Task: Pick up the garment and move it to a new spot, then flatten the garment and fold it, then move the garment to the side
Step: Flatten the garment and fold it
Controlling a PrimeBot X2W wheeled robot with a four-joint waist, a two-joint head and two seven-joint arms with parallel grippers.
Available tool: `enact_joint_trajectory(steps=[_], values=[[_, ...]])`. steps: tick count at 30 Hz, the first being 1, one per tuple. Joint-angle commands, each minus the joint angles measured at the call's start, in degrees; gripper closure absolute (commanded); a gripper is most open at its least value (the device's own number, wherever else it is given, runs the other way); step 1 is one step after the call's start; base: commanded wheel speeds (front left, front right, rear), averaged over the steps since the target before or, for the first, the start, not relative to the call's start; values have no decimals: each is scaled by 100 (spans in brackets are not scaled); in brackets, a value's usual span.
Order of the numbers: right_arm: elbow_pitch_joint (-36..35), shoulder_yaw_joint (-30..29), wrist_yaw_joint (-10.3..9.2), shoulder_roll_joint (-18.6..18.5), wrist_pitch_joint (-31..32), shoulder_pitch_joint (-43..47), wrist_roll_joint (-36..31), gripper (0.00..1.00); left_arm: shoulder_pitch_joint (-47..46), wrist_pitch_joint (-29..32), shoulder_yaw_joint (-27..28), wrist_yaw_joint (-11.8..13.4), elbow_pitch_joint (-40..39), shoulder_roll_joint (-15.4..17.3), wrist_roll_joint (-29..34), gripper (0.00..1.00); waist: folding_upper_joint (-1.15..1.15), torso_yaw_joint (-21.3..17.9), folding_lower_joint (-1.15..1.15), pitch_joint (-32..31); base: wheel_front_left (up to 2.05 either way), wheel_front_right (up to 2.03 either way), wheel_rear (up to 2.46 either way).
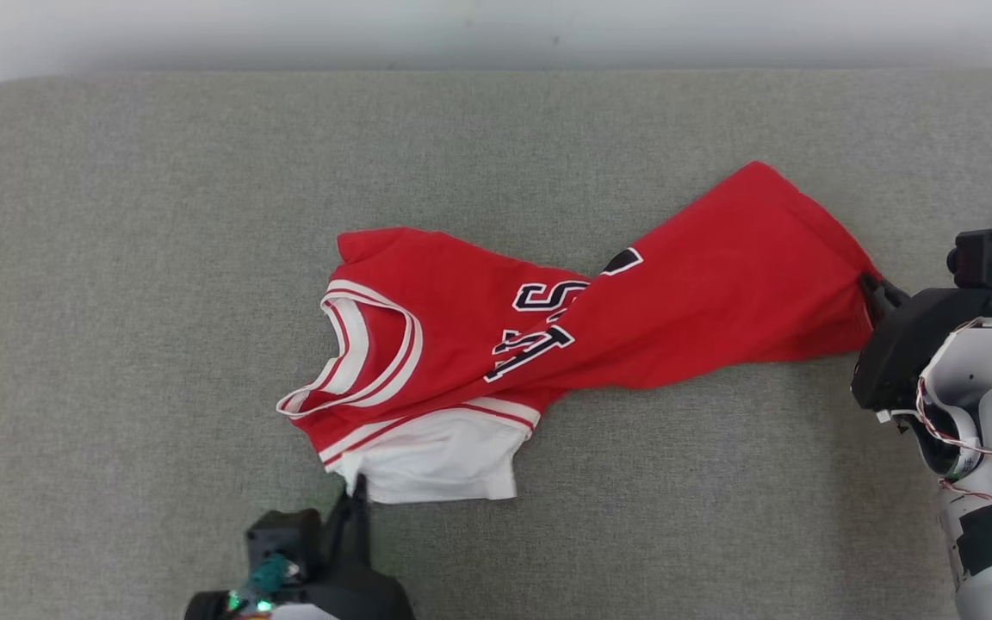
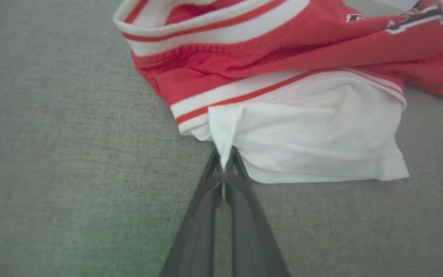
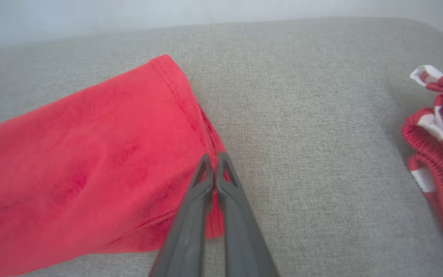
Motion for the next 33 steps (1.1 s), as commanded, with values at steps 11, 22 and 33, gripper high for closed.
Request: enact_joint_trajectory(steps=[11, 22, 33], values=[[-1293, -84, -15, 143, -617, -11, 934, 100, -905, -581, 1029, -257, -1351, 304, -663, 100, -1, -248, 0, -462, 0, 0, 0], [-2265, -156, -15, 362, -1219, -338, 1376, 100, -2195, 33, 1486, -652, -2270, 642, -1257, 100, -1, -460, 0, -729, 0, 0, 0], [-2642, -102, -15, 412, -1233, -598, 1476, 100, -3472, 456, 1516, -921, -2169, 870, -1361, 100, -1, -636, 0, -926, 0, 0, 0]])
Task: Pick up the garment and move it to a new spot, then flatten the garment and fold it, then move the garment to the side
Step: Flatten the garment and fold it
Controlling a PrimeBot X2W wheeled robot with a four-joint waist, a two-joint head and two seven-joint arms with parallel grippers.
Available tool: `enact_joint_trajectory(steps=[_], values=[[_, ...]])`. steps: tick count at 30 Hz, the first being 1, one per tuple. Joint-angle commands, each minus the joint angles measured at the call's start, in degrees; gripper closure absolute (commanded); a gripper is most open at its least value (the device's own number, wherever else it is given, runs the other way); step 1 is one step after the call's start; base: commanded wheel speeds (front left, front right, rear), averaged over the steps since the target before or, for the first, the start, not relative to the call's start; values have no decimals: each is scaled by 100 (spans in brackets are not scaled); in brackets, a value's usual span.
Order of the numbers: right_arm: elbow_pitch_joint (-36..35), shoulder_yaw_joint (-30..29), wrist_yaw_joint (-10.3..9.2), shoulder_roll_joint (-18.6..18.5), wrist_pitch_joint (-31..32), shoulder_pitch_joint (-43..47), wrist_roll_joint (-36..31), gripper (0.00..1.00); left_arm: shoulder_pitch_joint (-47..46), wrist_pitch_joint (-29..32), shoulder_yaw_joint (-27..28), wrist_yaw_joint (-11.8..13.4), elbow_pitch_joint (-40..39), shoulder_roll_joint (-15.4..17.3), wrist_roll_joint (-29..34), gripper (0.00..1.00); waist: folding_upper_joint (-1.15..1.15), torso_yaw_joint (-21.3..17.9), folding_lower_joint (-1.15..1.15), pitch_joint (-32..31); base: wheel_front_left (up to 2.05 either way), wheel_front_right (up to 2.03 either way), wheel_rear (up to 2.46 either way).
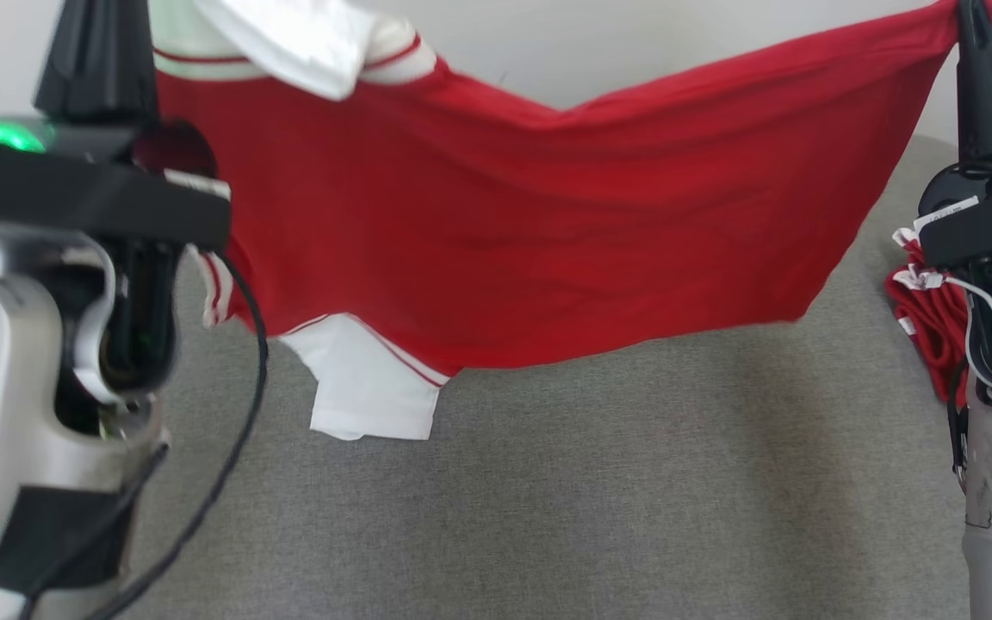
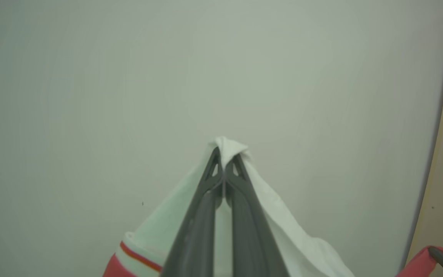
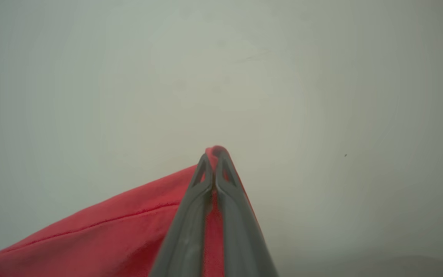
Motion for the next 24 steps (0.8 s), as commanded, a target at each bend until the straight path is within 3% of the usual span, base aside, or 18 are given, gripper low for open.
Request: enact_joint_trajectory(steps=[1, 14, 19, 24], values=[[-43, 17, -15, 17, 29, -76, -14, 100, -232, 26, 5, -26, 87, 64, 53, 100, 0, -68, 0, -65, 0, 0, 0], [-120, 326, -15, -84, 537, -180, -174, 100, -1470, 307, -193, -186, 772, 239, 293, 100, 0, -304, 0, 75, 0, 0, 0], [92, 547, -15, -62, 609, -528, -227, 100, -2003, 393, -573, -290, 1175, 607, 969, 100, 0, -433, 0, 491, 0, 0, 0], [568, 953, -15, -27, 450, -1367, -322, 100, -2805, 334, -782, -358, 1585, 676, 1398, 100, 0, -592, 0, 1145, 0, 0, 0]])
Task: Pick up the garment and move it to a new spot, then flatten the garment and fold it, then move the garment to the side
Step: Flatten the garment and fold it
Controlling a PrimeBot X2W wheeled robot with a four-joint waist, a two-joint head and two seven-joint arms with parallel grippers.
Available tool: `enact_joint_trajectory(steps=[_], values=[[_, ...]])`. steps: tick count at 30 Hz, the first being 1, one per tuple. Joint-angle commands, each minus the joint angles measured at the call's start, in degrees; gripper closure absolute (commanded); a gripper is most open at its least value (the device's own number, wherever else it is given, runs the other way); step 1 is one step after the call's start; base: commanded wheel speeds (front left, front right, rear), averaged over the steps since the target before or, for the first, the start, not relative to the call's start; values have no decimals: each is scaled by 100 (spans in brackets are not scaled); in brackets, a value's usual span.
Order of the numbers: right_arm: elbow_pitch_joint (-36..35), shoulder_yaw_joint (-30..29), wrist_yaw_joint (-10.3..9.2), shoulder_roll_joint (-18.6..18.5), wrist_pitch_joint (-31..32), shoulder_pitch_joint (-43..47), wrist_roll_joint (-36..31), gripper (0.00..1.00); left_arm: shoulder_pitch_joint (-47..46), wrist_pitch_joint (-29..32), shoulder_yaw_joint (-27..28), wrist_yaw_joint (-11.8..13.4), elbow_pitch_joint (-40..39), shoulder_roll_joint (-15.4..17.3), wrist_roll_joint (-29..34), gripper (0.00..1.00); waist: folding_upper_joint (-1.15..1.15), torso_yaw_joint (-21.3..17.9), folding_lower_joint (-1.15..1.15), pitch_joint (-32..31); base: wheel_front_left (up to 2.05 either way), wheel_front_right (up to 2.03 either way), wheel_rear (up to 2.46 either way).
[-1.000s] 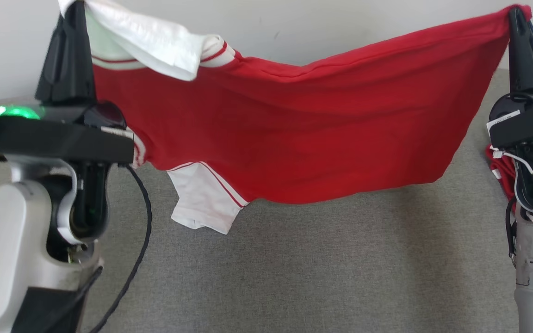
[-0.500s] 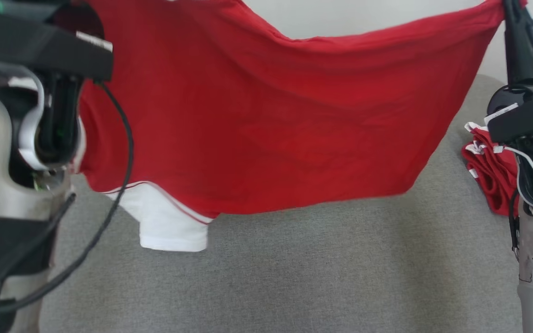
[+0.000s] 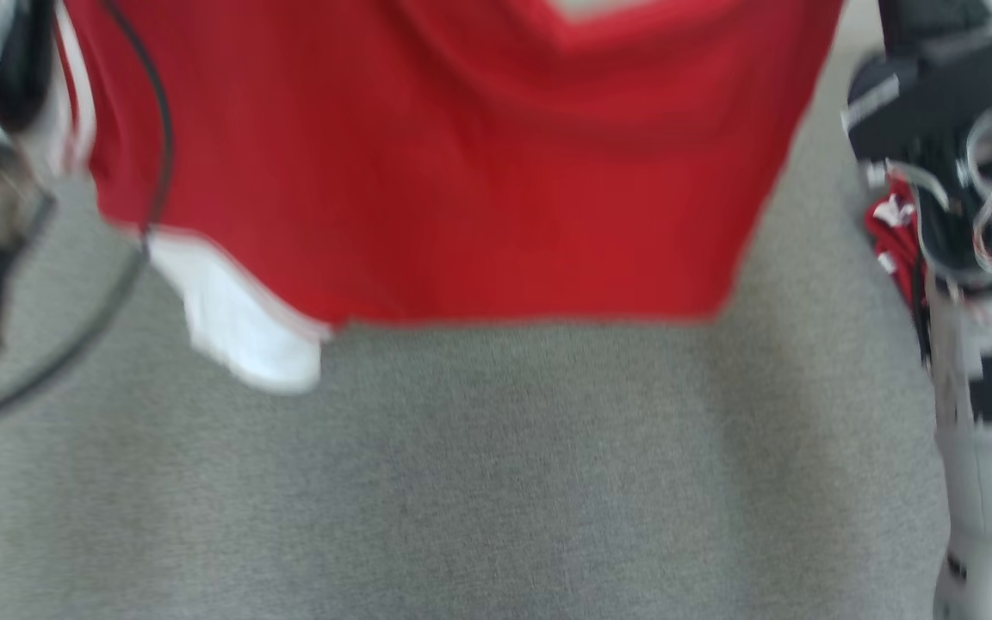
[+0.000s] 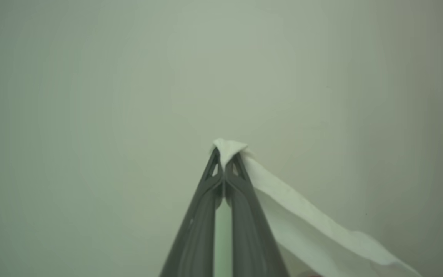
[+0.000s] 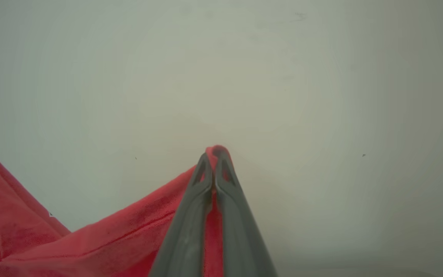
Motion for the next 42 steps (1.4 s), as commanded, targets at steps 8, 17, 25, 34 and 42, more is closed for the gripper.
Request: enact_joint_trajectory(steps=[8, 17, 25, 34, 42], values=[[1353, 363, -15, 185, -831, -1627, -219, 100, -1308, -604, -277, -132, 839, 186, 814, 100, -1, -354, -1, 1251, 0, 0, 0], [2583, 297, -16, 268, -2246, -2781, -905, 100, -2140, -1782, -387, 109, 1604, 154, 1459, 100, -1, -372, -1, 1601, 0, 0, 0], [3287, 447, -16, 332, -2948, -2936, -1367, 100, -1949, -1969, -412, 160, 1510, -22, 1630, 100, -1, -300, -1, 2021, 0, 0, 0], [3450, 938, -16, -20, -2902, -2302, -864, 100, -713, -1974, -196, -175, 1098, -142, 1134, 100, -1, 16, -1, 1864, 0, 0, 0], [2634, 1191, -16, -561, -1971, -1138, -130, 100, 616, -1625, -38, -318, 652, -210, 320, 100, -1, 354, -1, 1215, 0, 0, 0]])
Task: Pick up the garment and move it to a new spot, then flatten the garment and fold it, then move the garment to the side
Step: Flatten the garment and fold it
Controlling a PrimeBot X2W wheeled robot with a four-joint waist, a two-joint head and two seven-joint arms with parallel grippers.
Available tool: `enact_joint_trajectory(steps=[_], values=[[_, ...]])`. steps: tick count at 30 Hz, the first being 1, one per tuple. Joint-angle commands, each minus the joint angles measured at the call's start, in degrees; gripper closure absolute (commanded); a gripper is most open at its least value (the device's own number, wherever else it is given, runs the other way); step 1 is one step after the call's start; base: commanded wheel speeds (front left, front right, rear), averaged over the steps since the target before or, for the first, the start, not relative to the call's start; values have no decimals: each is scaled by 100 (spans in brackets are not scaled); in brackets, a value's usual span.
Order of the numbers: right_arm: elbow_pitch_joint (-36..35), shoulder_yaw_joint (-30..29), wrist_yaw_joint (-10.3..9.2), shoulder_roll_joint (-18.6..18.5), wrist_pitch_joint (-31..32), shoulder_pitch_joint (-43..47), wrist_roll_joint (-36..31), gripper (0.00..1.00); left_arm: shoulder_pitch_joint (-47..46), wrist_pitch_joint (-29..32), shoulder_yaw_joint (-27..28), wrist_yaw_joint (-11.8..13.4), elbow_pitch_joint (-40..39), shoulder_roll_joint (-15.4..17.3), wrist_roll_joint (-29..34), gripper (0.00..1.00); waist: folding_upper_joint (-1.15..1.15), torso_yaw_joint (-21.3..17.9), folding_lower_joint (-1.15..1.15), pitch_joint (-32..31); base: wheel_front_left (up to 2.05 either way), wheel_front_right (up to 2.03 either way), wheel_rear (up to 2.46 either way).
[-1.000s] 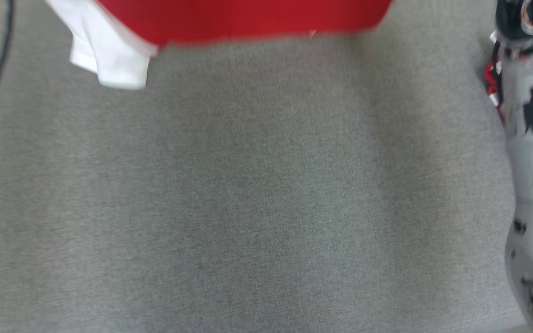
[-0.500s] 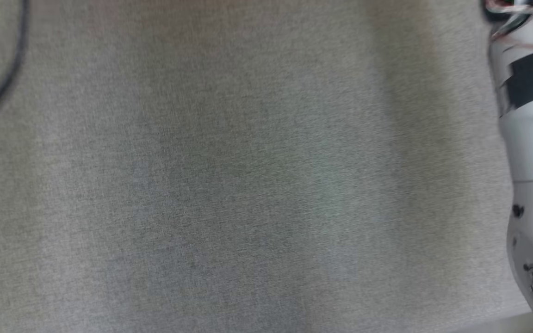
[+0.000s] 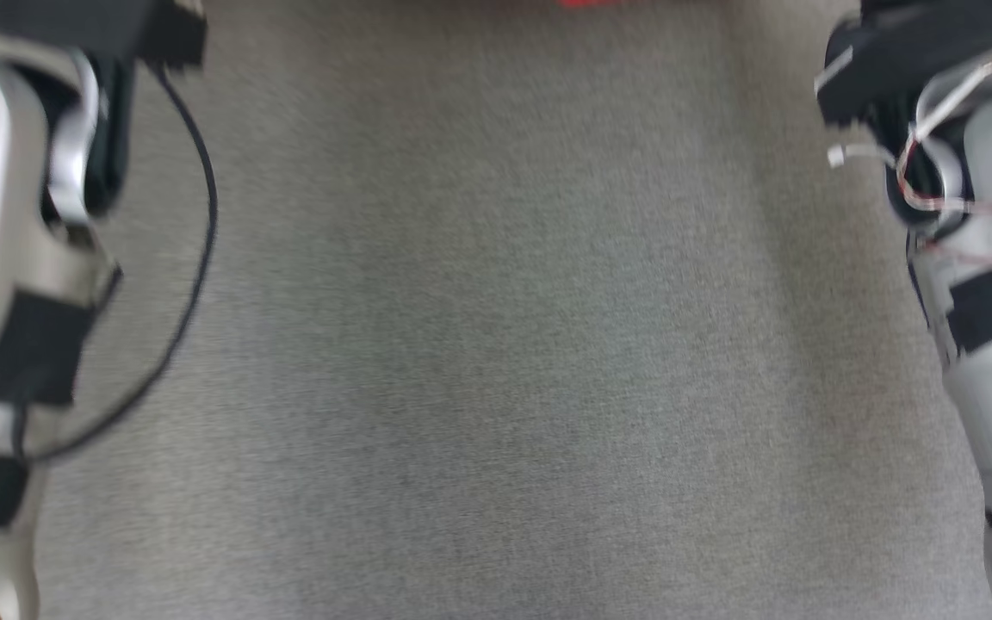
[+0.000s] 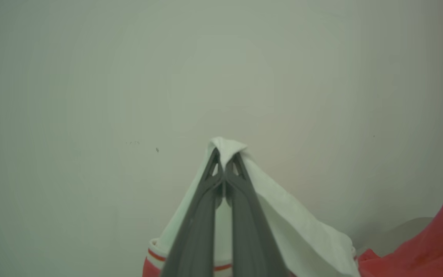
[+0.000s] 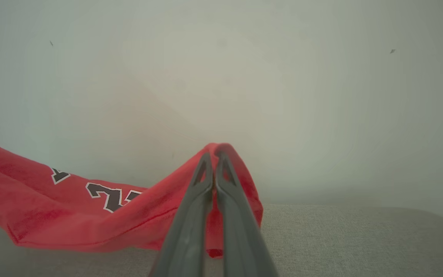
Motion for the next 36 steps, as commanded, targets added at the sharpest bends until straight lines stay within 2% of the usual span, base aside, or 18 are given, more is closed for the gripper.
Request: enact_joint_trajectory(steps=[1, 5, 14, 22, 28, 36], values=[[-188, -2, -16, -74, 144, 277, 100, 100, 322, 119, 25, 31, -140, 6, -111, 100, 0, 302, 1, -475, 0, 0, 0], [-527, -111, -16, -173, 520, 848, 158, 100, 990, 418, 8, 149, -529, 60, -311, 100, 0, 389, 1, -765, 0, 0, 0], [-897, -471, -16, -108, 1445, 1928, -20, 100, 2576, 993, -193, 373, -1112, 167, -654, 100, 0, 511, 1, -1315, 0, 0, 0], [-1075, -1009, -16, 7, 1839, 2839, -158, 100, 4041, 1389, -94, 694, -1647, -43, -1445, 100, 0, 647, 1, -1665, 0, 0, 0], [-1101, -1292, -16, 131, 1824, 3347, -206, 100, 4900, 1183, -3, 916, -1995, -257, -1741, 100, 0, 733, 1, -1785, 0, 0, 0], [-1312, -1783, -16, 355, 2108, 4097, -338, 100, 5850, 1029, -157, 1051, -1919, -469, -1975, 100, 0, 845, 1, -1974, 0, 0, 0]])
